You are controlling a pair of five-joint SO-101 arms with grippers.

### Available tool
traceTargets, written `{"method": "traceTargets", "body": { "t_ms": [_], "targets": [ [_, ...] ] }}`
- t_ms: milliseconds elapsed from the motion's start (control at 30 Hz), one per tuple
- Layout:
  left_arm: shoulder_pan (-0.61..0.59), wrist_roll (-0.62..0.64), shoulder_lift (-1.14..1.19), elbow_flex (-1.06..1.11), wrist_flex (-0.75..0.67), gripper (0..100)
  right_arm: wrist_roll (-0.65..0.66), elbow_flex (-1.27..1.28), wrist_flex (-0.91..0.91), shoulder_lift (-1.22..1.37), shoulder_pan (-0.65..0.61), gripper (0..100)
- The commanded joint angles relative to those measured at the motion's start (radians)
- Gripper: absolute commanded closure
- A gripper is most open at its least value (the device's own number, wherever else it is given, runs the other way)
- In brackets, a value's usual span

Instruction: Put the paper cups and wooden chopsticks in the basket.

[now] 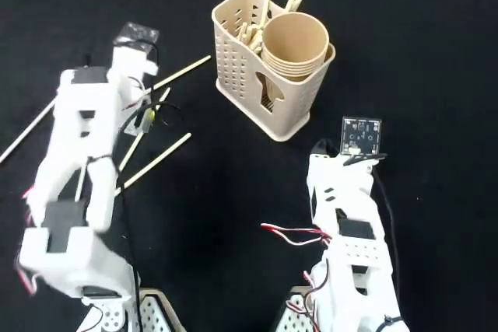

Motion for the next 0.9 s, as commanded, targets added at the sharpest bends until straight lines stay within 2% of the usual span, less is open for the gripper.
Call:
{"method": "traceTargets", "body": {
  "t_ms": [0, 233, 333, 433, 500, 733, 867],
  "targets": [
    [0.004, -0.028, 0.152, -0.151, -0.020, 85, 0.011, -0.002, -0.021, -0.019, -0.015, 98.4],
    [0.001, -0.023, 0.471, -0.424, 0.018, 85, 0.011, -0.004, -0.021, -0.019, -0.015, 98.4],
    [0.004, -0.029, 0.603, -0.559, 0.112, 86, 0.011, -0.004, -0.021, -0.019, -0.015, 98.4],
    [0.002, -0.029, 0.697, -0.714, 0.206, 98, 0.011, -0.004, -0.021, -0.019, -0.015, 98.4],
    [0.002, -0.029, 0.741, -0.792, 0.265, 96, 0.011, -0.004, -0.021, -0.019, -0.015, 98.4],
    [-0.001, -0.018, 0.721, -0.878, 0.354, 97, 0.011, -0.005, -0.021, -0.019, -0.017, 98.4],
    [-0.002, 0.086, 0.569, -0.862, 0.367, 97, 0.011, -0.005, -0.021, -0.019, -0.017, 98.4]
  ]
}}
